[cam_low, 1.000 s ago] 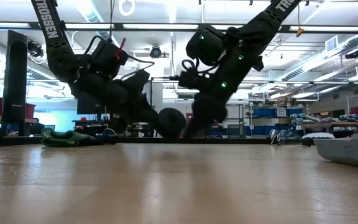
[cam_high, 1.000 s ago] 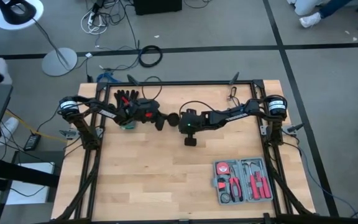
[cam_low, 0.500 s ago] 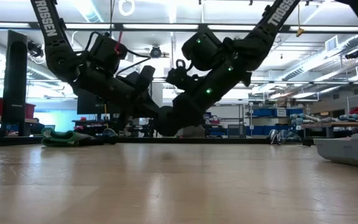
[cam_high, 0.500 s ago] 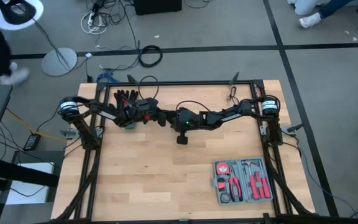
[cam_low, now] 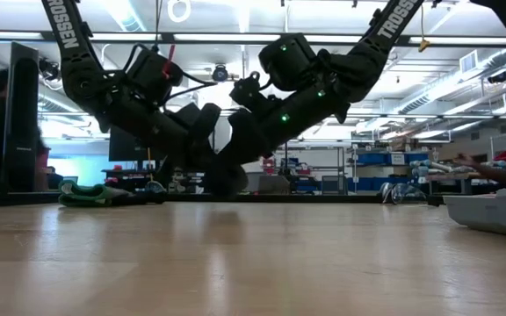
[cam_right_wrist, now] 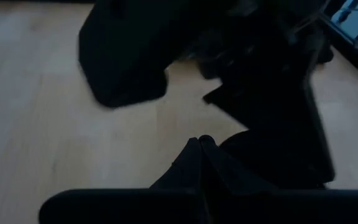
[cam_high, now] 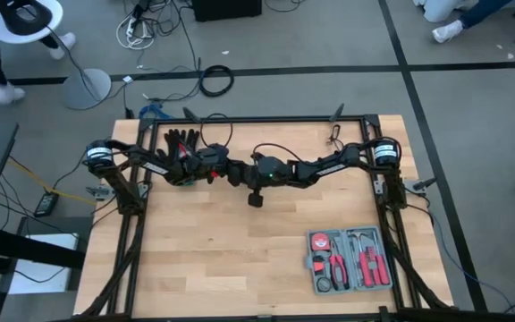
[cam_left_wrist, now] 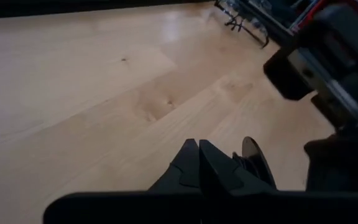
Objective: Coil cords
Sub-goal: Coil the black wire
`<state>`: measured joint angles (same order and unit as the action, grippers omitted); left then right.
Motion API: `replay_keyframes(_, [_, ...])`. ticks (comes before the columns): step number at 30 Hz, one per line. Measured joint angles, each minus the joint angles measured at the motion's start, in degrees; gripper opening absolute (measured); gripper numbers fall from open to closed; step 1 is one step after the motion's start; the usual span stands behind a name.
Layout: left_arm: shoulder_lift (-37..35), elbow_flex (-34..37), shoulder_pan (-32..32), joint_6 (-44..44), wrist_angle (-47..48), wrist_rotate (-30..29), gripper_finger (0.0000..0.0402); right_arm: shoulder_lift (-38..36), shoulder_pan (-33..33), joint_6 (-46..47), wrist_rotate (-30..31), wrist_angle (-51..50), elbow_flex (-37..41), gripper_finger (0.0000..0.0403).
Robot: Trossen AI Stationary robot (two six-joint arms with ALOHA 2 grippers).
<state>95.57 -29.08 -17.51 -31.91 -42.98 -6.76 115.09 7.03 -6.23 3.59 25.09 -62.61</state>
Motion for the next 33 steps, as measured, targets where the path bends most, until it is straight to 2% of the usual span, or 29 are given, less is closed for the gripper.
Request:
replay_keyframes(7, [0.0,0.0,0.0,1.4,1.4,0.4,0.0000,0.0,1.0,3.6,0.0,2.7,0.0,0.0000])
replay_keyframes(13, [0.1,0.1,0.2,1.8,1.7,3.4,0.0000,0.0,1.3,3.7,1.7,3.6,-0.1,0.0000])
replay_keyframes(22, [0.1,0.1,0.1,1.7,2.5,3.5,0.0000,-0.1,1.8,3.6,1.7,4.1,-0.1,0.0000])
replay_keyframes(24, [0.1,0.1,0.1,1.7,2.6,3.4,0.0000,-0.4,2.0,3.0,2.0,2.7,-0.1,0.0000])
replay_keyframes(27, [0.1,0.1,0.1,1.7,2.8,3.1,0.0000,-2.3,2.0,0.6,6.1,-2.0,-0.1,0.0000])
replay_keyframes(30, [0.1,0.1,0.1,1.7,2.8,2.5,0.0000,-5.8,2.5,-2.3,10.4,-8.6,-0.1,0.0000])
replay_keyframes(33, [0.1,0.1,0.1,1.7,2.7,2.1,0.0000,-10.1,3.2,-3.9,11.9,-13.7,0.5,0.0000])
